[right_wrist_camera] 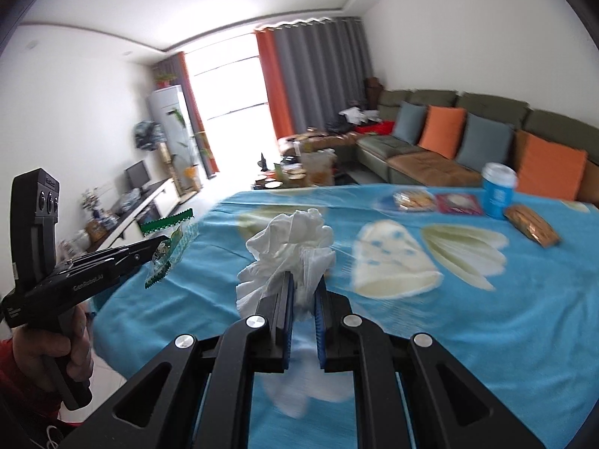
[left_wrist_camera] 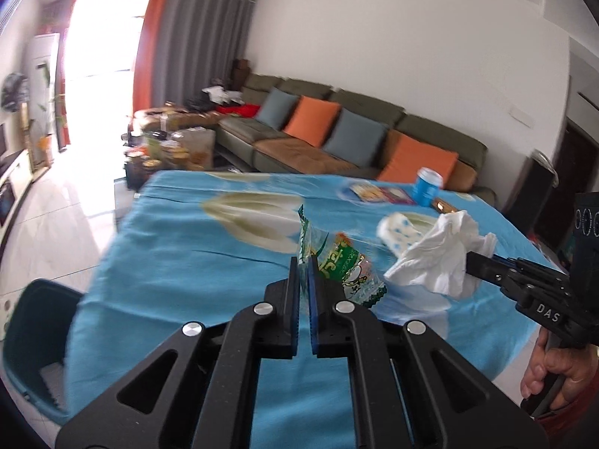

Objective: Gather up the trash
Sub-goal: 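Carry the green wrapper and tissue to the teal bin and open both tools, then bring both tools back over the table toward the orange peel and paper cup, then grasp the orange peel with the left tool while the right tool grasps the white paper cup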

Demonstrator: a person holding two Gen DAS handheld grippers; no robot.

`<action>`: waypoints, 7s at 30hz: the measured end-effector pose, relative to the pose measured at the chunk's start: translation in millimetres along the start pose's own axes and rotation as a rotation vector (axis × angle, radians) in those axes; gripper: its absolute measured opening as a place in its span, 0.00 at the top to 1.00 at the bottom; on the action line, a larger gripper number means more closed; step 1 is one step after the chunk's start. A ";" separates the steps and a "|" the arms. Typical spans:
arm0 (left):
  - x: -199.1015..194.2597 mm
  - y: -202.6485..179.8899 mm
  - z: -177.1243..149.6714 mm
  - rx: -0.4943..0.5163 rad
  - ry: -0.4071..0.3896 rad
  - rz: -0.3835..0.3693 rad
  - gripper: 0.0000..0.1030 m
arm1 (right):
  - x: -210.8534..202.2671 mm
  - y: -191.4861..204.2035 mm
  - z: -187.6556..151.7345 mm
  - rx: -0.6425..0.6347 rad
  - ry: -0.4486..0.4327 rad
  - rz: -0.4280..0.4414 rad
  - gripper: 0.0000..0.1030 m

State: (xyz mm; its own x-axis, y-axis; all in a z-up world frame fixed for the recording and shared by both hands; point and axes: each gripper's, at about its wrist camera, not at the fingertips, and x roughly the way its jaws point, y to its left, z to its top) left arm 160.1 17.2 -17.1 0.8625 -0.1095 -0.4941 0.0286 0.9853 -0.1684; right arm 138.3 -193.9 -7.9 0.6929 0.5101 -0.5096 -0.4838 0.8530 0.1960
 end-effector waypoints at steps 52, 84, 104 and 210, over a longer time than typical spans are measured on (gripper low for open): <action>-129.4 250.0 -87.9 -0.379 0.039 0.487 0.96 | 214.5 322.4 11.5 -0.584 0.372 0.458 0.91; -60.4 290.3 -102.9 -0.382 0.119 0.537 0.47 | 252.7 345.4 6.8 -0.623 0.454 0.431 0.53; -130.9 244.4 -79.4 -0.355 -0.031 0.597 0.06 | 187.7 297.7 39.2 -0.481 0.273 0.471 0.13; 142.1 -69.0 5.1 0.034 0.239 -0.134 0.10 | 7.2 -103.1 30.7 0.100 -0.049 -0.234 0.82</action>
State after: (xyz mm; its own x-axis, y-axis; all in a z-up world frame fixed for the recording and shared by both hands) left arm 283.3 -65.6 -71.3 0.7060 -0.2634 -0.6574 0.1548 0.9632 -0.2197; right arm 209.6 -274.7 -6.0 0.8057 0.3004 -0.5105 -0.2537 0.9538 0.1608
